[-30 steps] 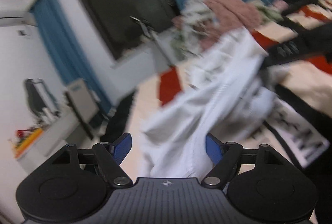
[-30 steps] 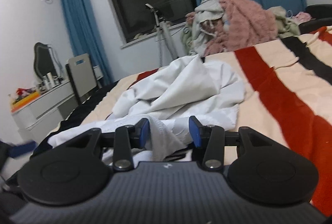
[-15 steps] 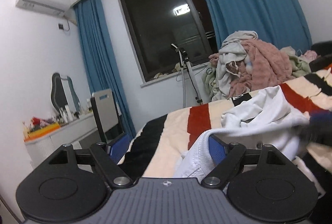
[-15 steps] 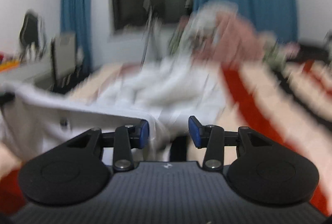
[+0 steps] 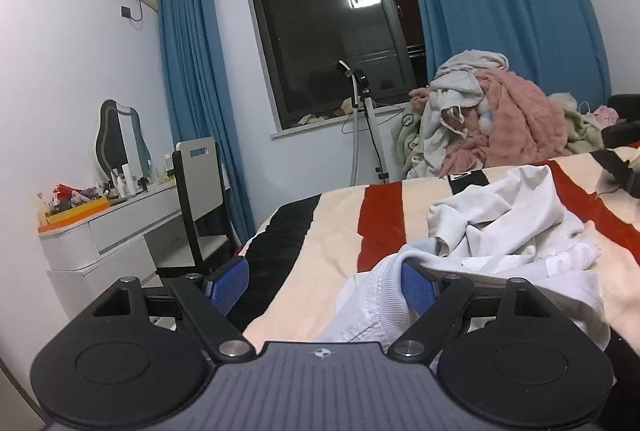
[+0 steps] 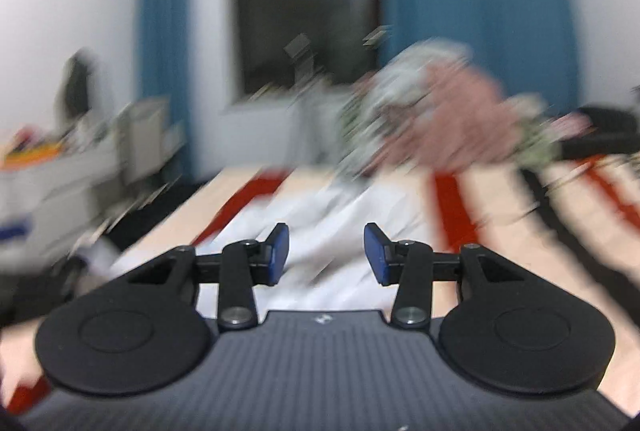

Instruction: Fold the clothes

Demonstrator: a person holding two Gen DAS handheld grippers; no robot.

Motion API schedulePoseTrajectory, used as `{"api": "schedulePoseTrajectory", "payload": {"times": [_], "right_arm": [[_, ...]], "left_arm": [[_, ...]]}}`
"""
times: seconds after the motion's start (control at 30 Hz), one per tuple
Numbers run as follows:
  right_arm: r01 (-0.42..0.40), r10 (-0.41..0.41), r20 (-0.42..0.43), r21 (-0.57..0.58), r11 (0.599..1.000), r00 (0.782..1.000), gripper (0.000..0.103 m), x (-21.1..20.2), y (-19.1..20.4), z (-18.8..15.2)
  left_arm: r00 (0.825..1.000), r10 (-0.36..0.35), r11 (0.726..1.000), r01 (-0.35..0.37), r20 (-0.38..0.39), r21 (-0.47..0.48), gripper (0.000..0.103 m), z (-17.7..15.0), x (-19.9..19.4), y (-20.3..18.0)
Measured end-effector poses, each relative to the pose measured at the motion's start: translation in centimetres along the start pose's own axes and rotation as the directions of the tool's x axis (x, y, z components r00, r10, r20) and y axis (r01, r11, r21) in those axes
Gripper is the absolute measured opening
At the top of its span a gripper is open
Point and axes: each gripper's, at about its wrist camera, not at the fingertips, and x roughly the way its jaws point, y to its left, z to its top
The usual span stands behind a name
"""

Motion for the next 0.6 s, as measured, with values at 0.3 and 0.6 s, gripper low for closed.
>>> {"api": "schedulePoseTrajectory", "payload": {"times": [0.3, 0.6], "right_arm": [[0.130, -0.159, -0.116, -0.229, 0.965, 0.980, 0.043, 3.2, 3.4, -3.0], [0.326, -0.328, 0.062, 0.047, 0.944, 0.943, 0.045, 1.2, -1.3, -0.4]], "left_arm": [[1.000, -0.006, 1.000, 0.006, -0.025, -0.007, 0.084, -0.1, 0.6, 0.0], [0.991, -0.090, 0.984, 0.103, -0.099, 0.145, 0.083, -2.0, 2.5, -3.0]]}}
